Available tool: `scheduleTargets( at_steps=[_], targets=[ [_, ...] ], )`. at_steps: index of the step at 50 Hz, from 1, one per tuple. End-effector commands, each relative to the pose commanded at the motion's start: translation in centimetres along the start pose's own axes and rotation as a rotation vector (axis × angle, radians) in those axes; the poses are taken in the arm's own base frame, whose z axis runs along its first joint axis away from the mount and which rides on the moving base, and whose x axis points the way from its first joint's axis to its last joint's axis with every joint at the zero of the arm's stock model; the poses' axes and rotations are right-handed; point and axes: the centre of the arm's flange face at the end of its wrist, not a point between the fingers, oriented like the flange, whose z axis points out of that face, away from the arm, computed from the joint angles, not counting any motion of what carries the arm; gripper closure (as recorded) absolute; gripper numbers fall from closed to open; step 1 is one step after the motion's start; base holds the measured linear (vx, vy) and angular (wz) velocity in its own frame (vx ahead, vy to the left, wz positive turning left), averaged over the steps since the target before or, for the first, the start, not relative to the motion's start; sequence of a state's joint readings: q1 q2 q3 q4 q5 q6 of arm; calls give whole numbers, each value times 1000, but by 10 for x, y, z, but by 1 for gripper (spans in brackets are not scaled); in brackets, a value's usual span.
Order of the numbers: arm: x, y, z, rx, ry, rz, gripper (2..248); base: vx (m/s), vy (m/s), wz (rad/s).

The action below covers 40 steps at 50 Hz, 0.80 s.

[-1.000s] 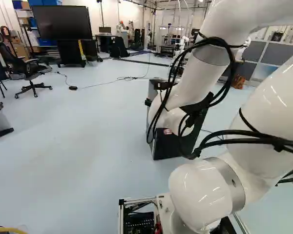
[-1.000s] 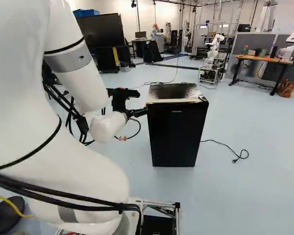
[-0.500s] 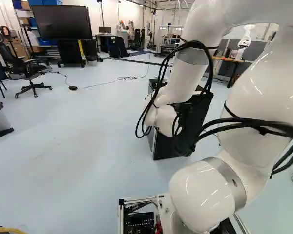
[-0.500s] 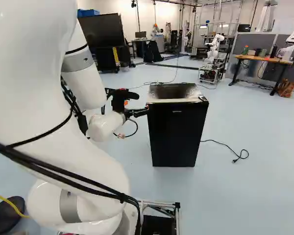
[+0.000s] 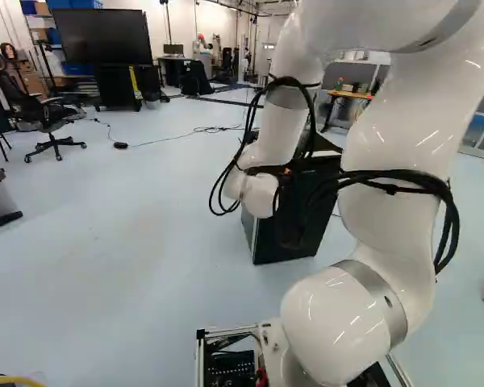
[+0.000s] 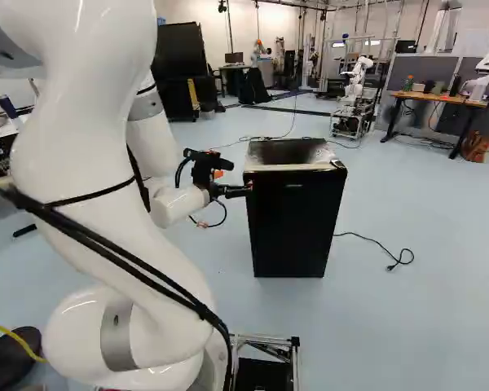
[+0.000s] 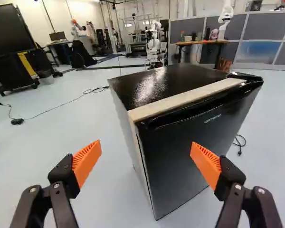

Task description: Grab a drink from the fridge

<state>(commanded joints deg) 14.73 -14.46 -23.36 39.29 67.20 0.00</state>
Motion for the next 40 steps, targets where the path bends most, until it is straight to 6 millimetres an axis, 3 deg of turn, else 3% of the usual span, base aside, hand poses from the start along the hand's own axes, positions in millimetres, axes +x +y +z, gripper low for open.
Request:
scheduleTargets(
  at_steps=[17, 40],
  targets=[
    [-16, -13, 30, -136, -28, 45, 3, 0, 0, 0],
    [-21, -36, 48, -271, -20, 128, 3, 0, 0, 0]
  ],
)
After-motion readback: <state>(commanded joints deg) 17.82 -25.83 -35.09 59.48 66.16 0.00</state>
